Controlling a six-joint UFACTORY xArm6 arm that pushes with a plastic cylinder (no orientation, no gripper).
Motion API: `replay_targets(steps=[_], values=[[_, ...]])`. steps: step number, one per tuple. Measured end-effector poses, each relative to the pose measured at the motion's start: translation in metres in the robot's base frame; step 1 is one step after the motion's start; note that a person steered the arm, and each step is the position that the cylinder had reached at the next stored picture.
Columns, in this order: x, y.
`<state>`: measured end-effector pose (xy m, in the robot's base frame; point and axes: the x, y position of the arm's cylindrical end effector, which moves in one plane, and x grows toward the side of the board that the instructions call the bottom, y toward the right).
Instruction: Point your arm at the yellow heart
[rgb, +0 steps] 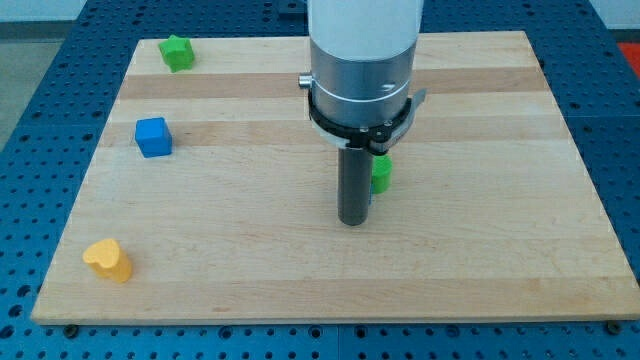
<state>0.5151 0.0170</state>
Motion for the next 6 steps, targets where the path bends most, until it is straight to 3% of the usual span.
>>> replay_targets(steps=[2,4,6], values=[[0.018,-0.012],[0.077,-0.114],[0.095,-0.22]])
